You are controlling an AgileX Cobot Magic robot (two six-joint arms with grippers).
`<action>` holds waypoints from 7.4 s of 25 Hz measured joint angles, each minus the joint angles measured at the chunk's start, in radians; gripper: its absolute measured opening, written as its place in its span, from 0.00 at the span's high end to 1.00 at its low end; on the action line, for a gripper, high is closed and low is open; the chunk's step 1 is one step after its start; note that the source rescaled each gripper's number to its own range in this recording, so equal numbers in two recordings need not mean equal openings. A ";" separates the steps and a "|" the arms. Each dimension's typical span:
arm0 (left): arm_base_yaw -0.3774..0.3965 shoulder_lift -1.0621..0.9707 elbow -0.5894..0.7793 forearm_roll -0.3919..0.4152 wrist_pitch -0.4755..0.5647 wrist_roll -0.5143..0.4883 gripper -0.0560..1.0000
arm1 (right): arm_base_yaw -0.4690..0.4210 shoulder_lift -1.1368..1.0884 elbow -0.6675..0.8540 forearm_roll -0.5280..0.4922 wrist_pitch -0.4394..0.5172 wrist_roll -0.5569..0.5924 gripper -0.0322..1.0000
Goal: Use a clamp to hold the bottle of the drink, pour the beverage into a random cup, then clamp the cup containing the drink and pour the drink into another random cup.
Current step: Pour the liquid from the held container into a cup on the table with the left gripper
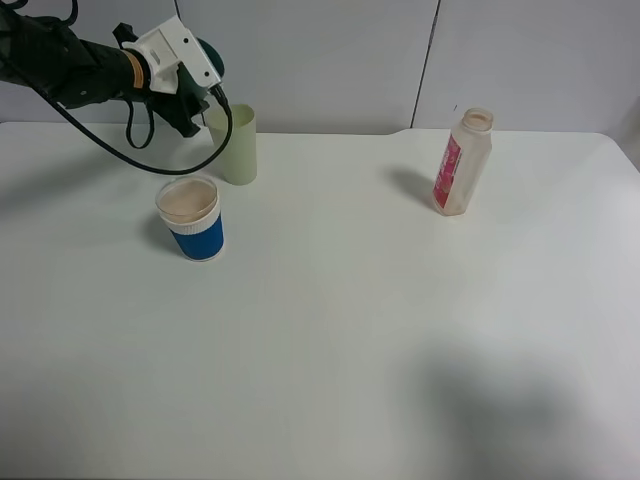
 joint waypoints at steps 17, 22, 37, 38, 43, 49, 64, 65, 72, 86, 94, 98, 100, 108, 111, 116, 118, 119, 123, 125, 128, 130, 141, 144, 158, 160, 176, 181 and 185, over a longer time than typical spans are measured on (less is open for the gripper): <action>0.000 0.000 0.000 0.061 0.001 0.057 0.93 | 0.000 0.000 0.000 0.000 0.000 0.000 0.03; 0.000 0.000 0.000 0.071 -0.005 0.108 0.93 | 0.000 0.000 0.000 0.000 0.000 0.000 0.03; 0.000 0.000 0.000 0.094 -0.031 0.199 0.93 | 0.000 0.000 0.000 0.000 0.000 0.000 0.03; 0.000 0.000 0.000 0.098 -0.031 0.199 0.93 | 0.000 0.000 0.000 0.000 0.000 0.000 0.03; 0.000 0.000 0.000 0.117 -0.031 0.222 0.93 | 0.000 0.000 0.000 0.000 0.000 0.000 0.03; 0.000 0.000 0.000 0.124 -0.031 0.237 0.93 | 0.000 0.000 0.000 0.000 0.000 0.000 0.03; 0.000 0.000 0.000 0.148 -0.032 0.315 0.93 | 0.000 0.000 0.000 0.000 0.000 0.000 0.03; 0.000 0.000 0.000 0.148 -0.032 0.318 0.93 | 0.000 0.000 0.000 0.000 0.000 0.000 0.03; 0.000 0.000 0.000 0.150 -0.032 0.340 0.93 | 0.000 0.000 0.000 0.000 0.000 0.000 0.03; 0.000 0.000 0.000 0.151 -0.032 0.404 0.93 | 0.000 0.000 0.000 0.000 0.000 0.000 0.03; 0.000 0.000 0.000 0.154 -0.031 0.453 0.93 | 0.000 0.000 0.000 0.000 0.000 0.000 0.03; 0.000 0.000 -0.002 0.154 -0.030 0.477 0.93 | 0.000 0.000 0.000 0.000 0.000 0.000 0.03; 0.000 0.000 -0.002 0.154 -0.030 0.482 0.93 | 0.000 0.000 0.000 0.000 0.000 0.000 0.03; 0.000 0.000 -0.002 0.156 -0.030 0.502 0.93 | 0.000 0.000 0.000 0.000 0.000 0.000 0.03; 0.000 0.000 -0.004 0.157 -0.030 0.504 0.93 | 0.000 0.000 0.000 0.000 0.000 0.000 0.03; 0.000 0.000 -0.005 0.165 -0.029 0.508 0.93 | 0.000 0.000 0.000 0.000 0.000 0.000 0.03; 0.000 0.000 -0.005 0.166 -0.029 0.509 0.93 | 0.000 0.000 0.000 0.000 0.000 0.000 0.03; 0.000 0.000 -0.005 0.166 -0.029 0.511 0.93 | 0.000 0.000 0.000 0.000 0.000 0.000 0.03; 0.000 0.000 -0.005 0.166 -0.029 0.524 0.93 | 0.000 0.000 0.000 0.000 0.000 0.000 0.03; 0.000 0.000 -0.005 0.166 -0.029 0.528 0.93 | 0.000 0.000 0.000 0.000 0.000 0.000 0.03; 0.000 0.000 -0.005 0.166 -0.029 0.528 0.93 | 0.000 0.000 0.000 0.000 0.000 0.000 0.03; 0.000 0.000 -0.005 0.166 -0.029 0.531 0.93 | 0.000 0.000 0.000 0.000 0.000 0.000 0.03; 0.000 0.000 -0.008 0.166 -0.029 0.543 0.93 | 0.000 0.000 0.000 0.000 0.000 0.000 0.03; 0.000 0.000 -0.012 0.166 -0.028 0.545 0.93 | 0.000 0.000 0.000 0.000 0.000 0.000 0.03; 0.000 0.000 -0.023 0.170 -0.024 0.550 0.93 | 0.000 0.000 0.000 0.000 0.000 0.000 0.03; 0.000 0.000 -0.023 0.172 -0.024 0.550 0.93 | 0.000 0.000 0.000 0.000 0.000 0.000 0.03; 0.000 0.000 -0.023 0.173 -0.024 0.583 0.93 | 0.000 0.000 0.000 0.000 0.000 0.000 0.03; 0.000 0.000 -0.023 0.173 -0.024 0.591 0.93 | 0.000 0.000 0.000 0.000 0.000 0.000 0.03; 0.000 0.000 -0.023 0.173 -0.024 0.607 0.93 | 0.000 0.000 0.000 0.000 0.000 0.000 0.03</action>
